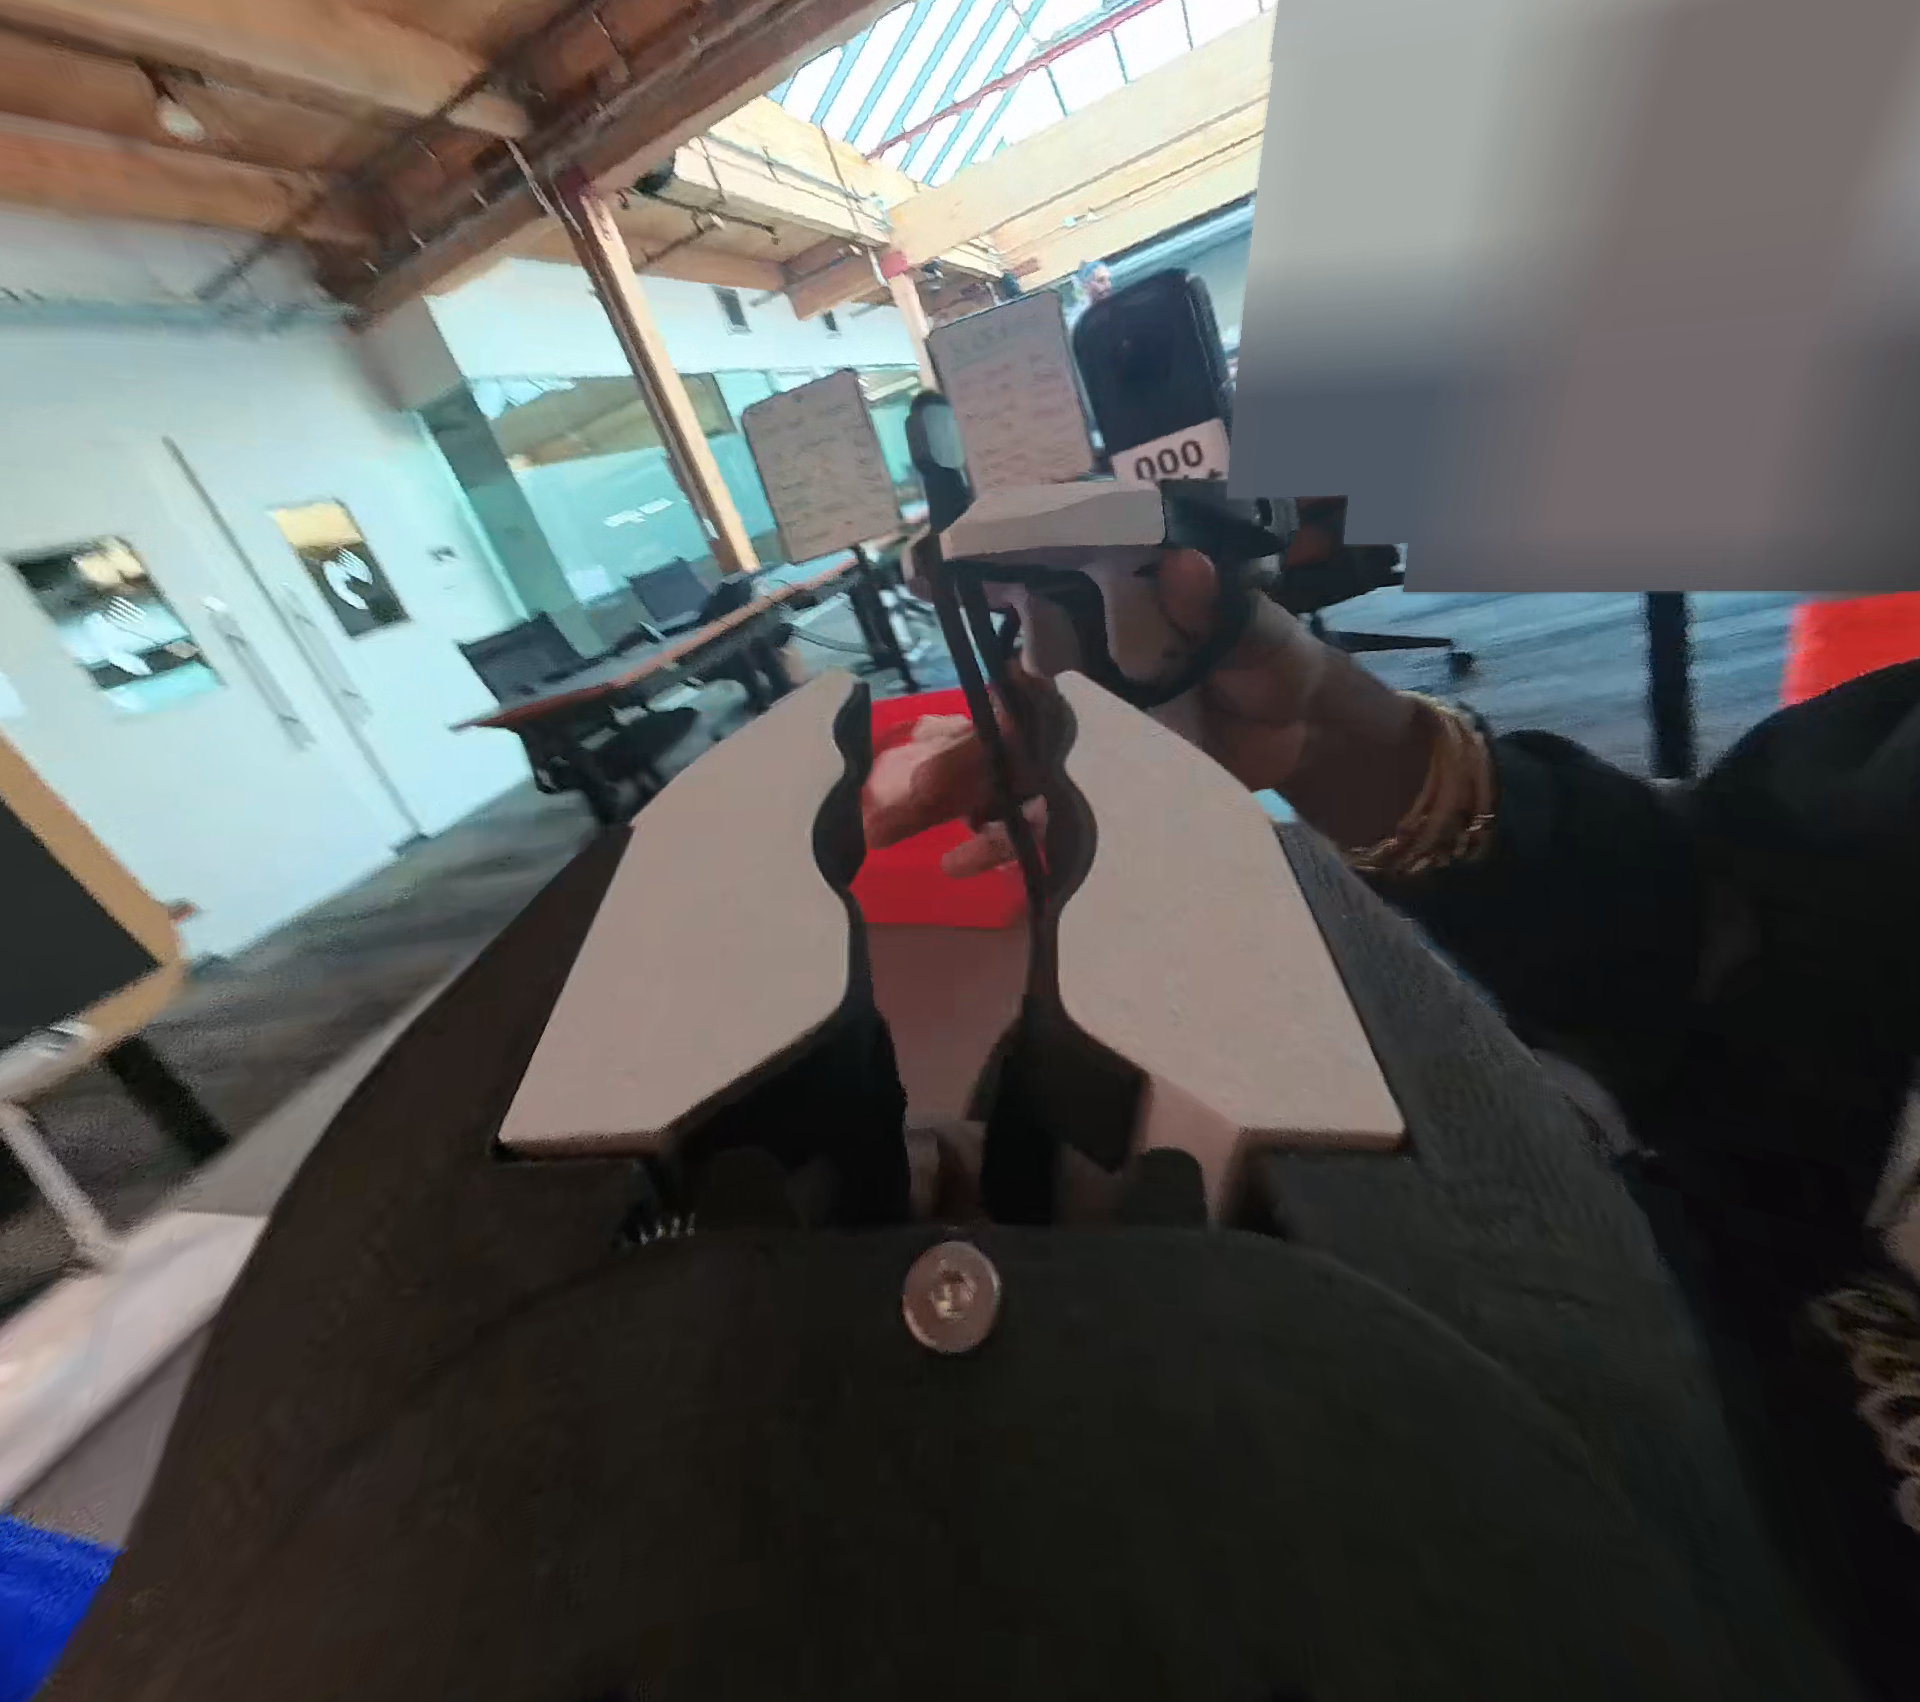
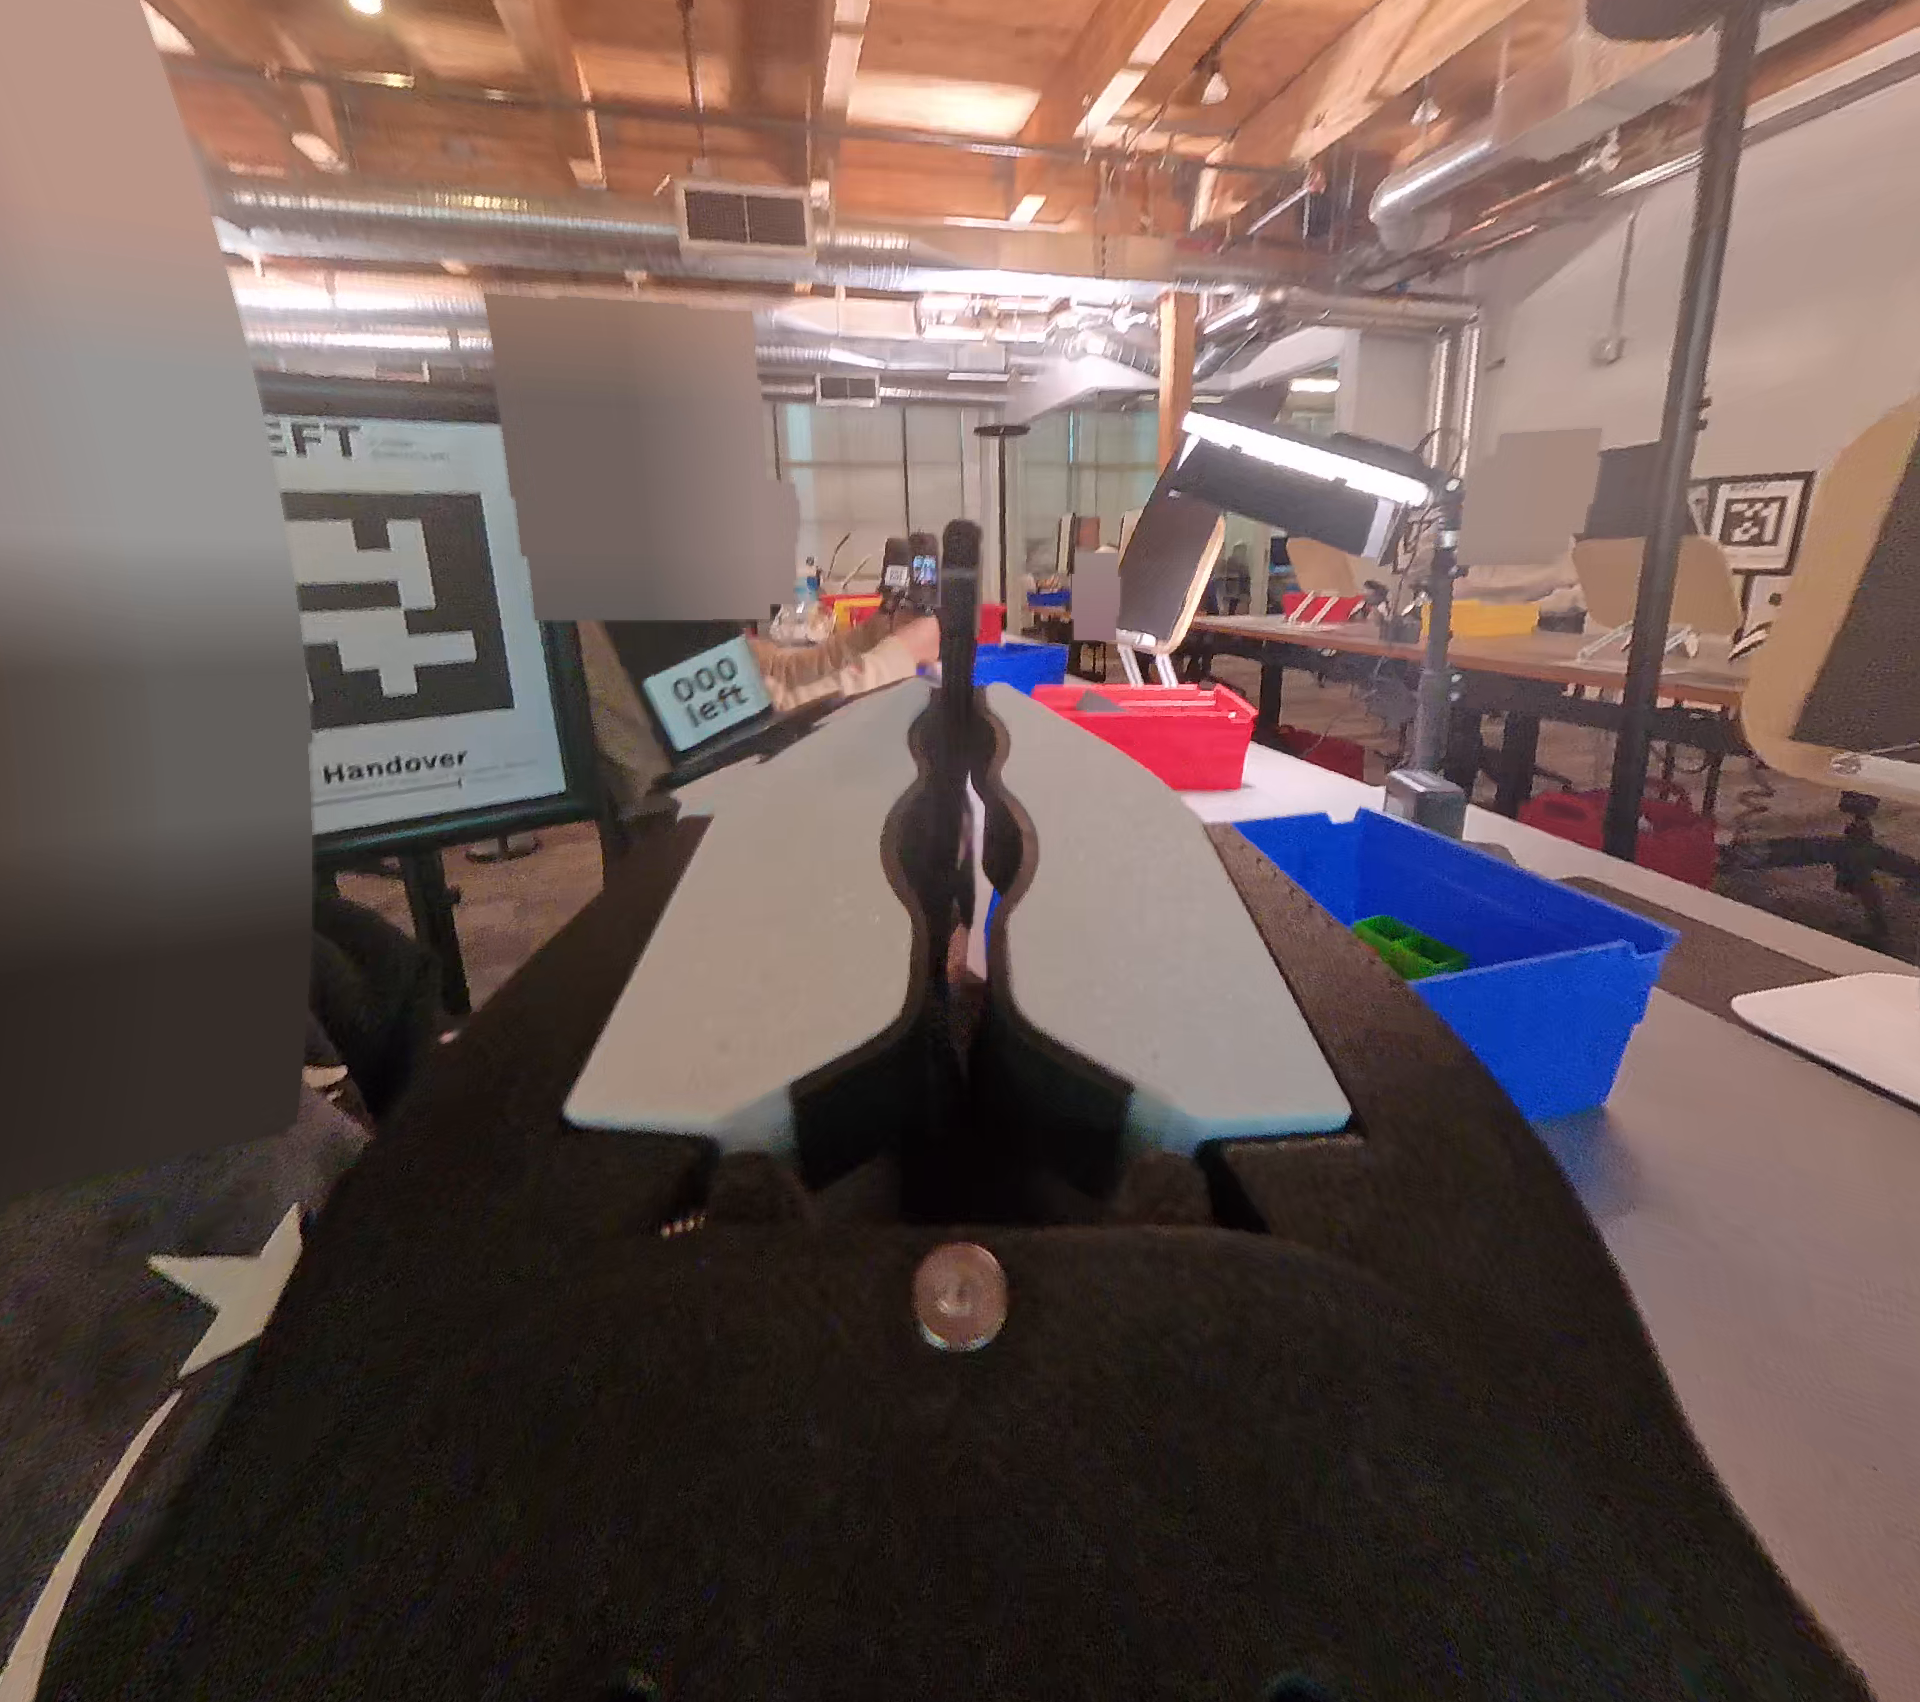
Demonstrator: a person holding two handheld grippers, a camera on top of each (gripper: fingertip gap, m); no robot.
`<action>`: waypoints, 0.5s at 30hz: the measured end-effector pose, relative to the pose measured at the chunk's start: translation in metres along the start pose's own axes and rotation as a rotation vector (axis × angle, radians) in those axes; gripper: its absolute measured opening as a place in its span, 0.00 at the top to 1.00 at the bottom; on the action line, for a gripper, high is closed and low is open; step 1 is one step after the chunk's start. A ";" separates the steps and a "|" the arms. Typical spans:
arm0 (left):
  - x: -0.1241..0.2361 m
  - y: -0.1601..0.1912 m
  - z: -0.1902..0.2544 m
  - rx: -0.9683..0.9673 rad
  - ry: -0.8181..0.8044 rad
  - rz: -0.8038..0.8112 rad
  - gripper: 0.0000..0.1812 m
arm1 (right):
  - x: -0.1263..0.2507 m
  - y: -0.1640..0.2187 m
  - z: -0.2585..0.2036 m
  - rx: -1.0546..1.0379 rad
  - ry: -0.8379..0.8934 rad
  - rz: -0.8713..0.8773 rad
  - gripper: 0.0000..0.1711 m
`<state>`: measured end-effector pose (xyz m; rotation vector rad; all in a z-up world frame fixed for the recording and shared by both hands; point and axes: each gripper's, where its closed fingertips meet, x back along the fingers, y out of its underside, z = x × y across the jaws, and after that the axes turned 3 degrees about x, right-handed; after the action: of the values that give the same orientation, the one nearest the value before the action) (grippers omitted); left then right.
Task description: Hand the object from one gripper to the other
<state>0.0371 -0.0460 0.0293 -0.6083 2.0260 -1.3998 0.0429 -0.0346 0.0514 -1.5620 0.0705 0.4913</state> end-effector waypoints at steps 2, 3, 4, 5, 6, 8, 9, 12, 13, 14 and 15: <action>-0.004 0.010 0.006 0.088 0.051 -0.047 0.83 | -0.003 0.008 -0.006 0.008 -0.023 -0.049 0.97; -0.006 0.015 0.009 0.125 0.074 -0.074 0.83 | -0.005 0.012 -0.008 0.011 -0.033 -0.075 0.97; -0.008 0.020 0.011 0.155 0.092 -0.098 0.84 | -0.006 0.016 -0.011 0.017 -0.044 -0.097 0.97; -0.010 0.023 0.014 0.177 0.107 -0.117 0.84 | -0.008 0.020 -0.014 0.024 -0.050 -0.116 0.97; -0.011 0.026 0.016 0.191 0.123 -0.133 0.89 | -0.009 0.023 -0.015 0.029 -0.051 -0.134 0.97; -0.011 0.028 0.020 0.215 0.148 -0.143 0.97 | -0.011 0.027 -0.018 0.049 -0.060 -0.150 0.97; -0.011 0.026 0.020 0.231 0.156 -0.135 0.98 | -0.011 0.026 -0.019 0.061 -0.057 -0.140 0.97; -0.007 0.012 0.017 0.272 0.164 -0.047 0.98 | -0.010 0.020 -0.019 0.077 -0.054 -0.108 0.79; -0.005 0.005 0.014 0.289 0.163 -0.010 0.98 | -0.009 0.022 -0.019 0.076 -0.058 -0.126 0.77; -0.002 -0.001 0.011 0.306 0.163 0.028 0.98 | -0.009 0.025 -0.020 0.075 -0.063 -0.152 0.74; 0.000 -0.007 0.009 0.323 0.165 0.066 0.98 | -0.009 0.030 -0.020 0.077 -0.069 -0.178 0.73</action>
<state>0.0436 -0.0547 0.0331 -0.2920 1.8643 -1.7366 0.0301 -0.0583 0.0262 -1.4594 -0.1013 0.3971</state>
